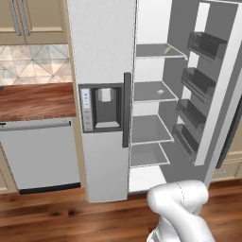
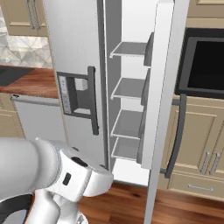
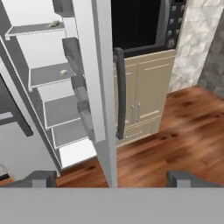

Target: Pick up the frozen fish from the freezer, place it on any shelf in the fridge, and close the fridge and freezer doors when done.

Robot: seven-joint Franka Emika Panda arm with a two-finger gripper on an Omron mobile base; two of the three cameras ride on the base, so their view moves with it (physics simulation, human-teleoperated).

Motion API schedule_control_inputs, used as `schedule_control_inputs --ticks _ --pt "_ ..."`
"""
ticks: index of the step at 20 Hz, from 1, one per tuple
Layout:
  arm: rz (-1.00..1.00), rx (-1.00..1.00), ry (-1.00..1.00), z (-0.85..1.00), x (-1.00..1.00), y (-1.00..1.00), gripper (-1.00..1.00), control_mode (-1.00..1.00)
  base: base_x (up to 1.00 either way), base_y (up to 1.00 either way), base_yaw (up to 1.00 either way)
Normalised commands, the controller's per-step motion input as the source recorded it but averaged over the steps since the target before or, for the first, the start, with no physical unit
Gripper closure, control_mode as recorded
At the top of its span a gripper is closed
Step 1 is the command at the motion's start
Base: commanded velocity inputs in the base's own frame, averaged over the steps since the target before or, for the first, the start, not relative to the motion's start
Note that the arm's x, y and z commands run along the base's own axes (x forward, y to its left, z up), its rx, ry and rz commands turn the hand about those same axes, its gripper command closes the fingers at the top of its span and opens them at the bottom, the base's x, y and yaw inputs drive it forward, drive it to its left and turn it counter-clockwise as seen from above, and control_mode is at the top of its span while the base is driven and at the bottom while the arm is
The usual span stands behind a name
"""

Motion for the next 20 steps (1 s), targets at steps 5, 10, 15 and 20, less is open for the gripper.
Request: schedule_control_inputs --ticks 5,10,15,20 --pt "0.19 0.09 -0.04 0.0 -0.25 -0.96 -1.0 -1.0 0.0 0.0 0.0" --pt "0.13 0.06 -0.01 -0.09 0.36 -0.83 -1.0 -1.0 0.0 0.0 0.0" --pt "0.06 0.06 -0.01 -0.19 0.79 -0.57 -1.0 -1.0 0.0 0.0 0.0" --pt "0.0 0.06 -0.07 -0.44 0.86 -0.31 -1.0 -1.0 0.0 0.0 0.0"
